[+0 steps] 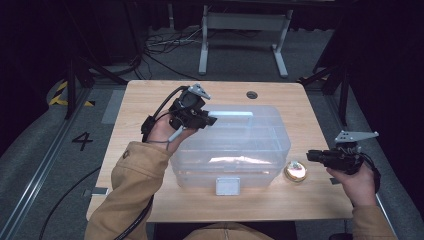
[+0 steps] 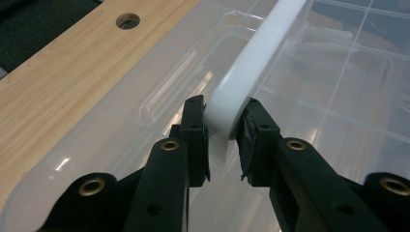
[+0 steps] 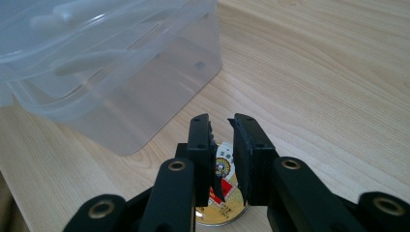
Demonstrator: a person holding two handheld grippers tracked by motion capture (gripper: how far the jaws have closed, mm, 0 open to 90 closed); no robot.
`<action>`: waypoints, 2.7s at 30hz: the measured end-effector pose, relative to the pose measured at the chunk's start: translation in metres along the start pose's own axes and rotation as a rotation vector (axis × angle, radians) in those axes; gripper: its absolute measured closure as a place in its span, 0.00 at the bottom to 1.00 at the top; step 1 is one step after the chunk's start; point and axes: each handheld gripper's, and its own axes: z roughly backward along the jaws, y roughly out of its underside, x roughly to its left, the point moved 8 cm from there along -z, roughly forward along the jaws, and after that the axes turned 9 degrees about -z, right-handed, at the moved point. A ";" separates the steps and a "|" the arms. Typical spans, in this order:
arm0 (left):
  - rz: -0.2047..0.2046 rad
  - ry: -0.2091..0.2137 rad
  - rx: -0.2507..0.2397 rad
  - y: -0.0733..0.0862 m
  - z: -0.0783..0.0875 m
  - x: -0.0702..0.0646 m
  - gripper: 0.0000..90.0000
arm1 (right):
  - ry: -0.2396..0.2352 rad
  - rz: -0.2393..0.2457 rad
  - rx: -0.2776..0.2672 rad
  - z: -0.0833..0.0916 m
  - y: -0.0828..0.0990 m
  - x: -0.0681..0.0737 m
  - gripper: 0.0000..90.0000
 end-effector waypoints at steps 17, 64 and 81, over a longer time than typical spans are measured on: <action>-0.018 -0.021 -0.004 -0.014 0.004 0.016 0.80 | -0.022 0.025 -0.026 0.002 -0.006 0.010 0.92; -0.022 -0.042 0.009 -0.016 0.009 0.014 0.80 | -0.242 0.275 -0.067 -0.008 -0.026 0.094 1.00; -0.016 -0.038 -0.074 -0.020 0.045 0.009 0.68 | -0.228 0.272 -0.078 -0.008 -0.030 0.096 1.00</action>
